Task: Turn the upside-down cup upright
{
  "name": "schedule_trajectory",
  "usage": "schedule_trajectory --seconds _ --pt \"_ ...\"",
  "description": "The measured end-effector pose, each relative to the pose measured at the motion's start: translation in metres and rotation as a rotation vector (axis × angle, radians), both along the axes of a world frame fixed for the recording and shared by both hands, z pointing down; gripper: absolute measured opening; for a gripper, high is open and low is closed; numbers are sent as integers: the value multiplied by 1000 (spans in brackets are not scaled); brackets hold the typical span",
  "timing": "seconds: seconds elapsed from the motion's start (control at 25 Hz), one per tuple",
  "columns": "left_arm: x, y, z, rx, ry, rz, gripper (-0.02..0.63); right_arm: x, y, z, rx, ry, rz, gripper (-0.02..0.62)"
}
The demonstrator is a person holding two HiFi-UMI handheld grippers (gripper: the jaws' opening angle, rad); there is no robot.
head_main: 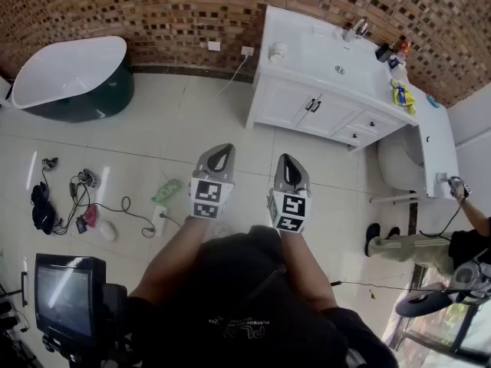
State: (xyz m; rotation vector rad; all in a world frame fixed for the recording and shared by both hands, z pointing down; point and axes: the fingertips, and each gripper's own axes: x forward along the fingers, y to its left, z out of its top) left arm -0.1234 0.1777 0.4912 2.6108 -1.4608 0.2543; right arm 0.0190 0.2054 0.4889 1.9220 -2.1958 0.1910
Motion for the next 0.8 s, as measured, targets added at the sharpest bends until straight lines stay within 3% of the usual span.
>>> schedule_trajectory --seconds 0.48,0.8 --pt "8 -8 20 -40 -32 5 -2 7 -4 20 -21 -8 5 14" --pt "18 -40 33 -62 -53 -6 -2 23 -42 23 -13 -40 8 14"
